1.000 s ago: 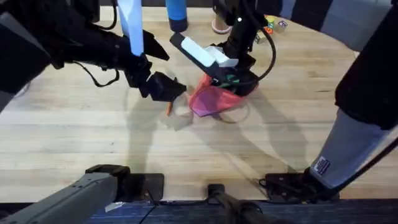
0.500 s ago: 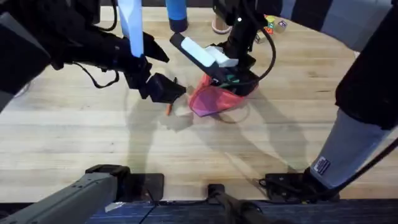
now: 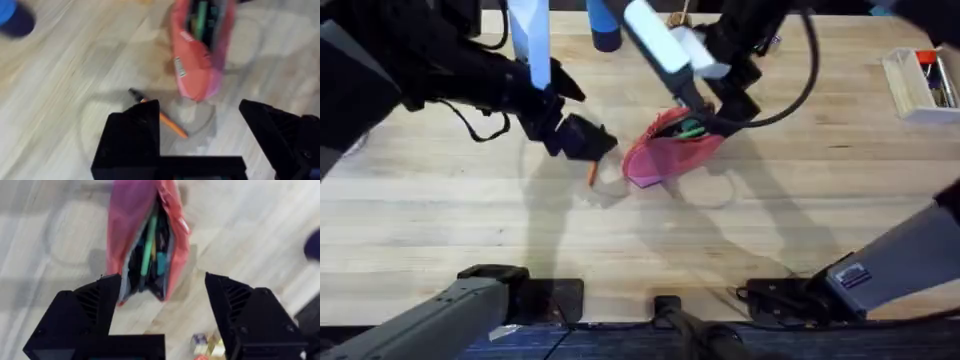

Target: Unzip the bag, pick up the pens from the table one at a time and place them inside, then zip the bag closed.

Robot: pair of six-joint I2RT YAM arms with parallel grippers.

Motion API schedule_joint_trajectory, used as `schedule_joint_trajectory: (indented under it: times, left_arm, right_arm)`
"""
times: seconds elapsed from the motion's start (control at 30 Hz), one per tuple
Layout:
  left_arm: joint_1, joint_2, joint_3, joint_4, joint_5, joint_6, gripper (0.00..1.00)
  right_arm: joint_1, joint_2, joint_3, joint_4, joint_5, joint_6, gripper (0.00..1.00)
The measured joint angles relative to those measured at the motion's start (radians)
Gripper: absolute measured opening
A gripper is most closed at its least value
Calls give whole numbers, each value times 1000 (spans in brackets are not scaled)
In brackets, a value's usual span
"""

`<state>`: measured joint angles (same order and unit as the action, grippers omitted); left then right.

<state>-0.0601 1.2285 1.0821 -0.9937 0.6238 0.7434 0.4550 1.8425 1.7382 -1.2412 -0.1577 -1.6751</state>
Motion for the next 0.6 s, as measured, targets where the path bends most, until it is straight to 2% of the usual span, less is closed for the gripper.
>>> schedule_joint_trajectory:
  times: [0.2,0.4,0.47,0.6]
  left_arm:
    - [0,0,0,71,-191,-350,993]
    - [-3,0,0,92,-302,-647,993]
    - [-6,0,0,93,-327,-709,993]
    - [-15,0,0,94,-348,-772,993]
  right_arm:
    - [-67,-68,0,34,0,96,997]
    - [-167,-93,0,41,0,164,997]
    - [-194,-93,0,41,0,180,997]
    - [-219,-93,0,28,0,233,997]
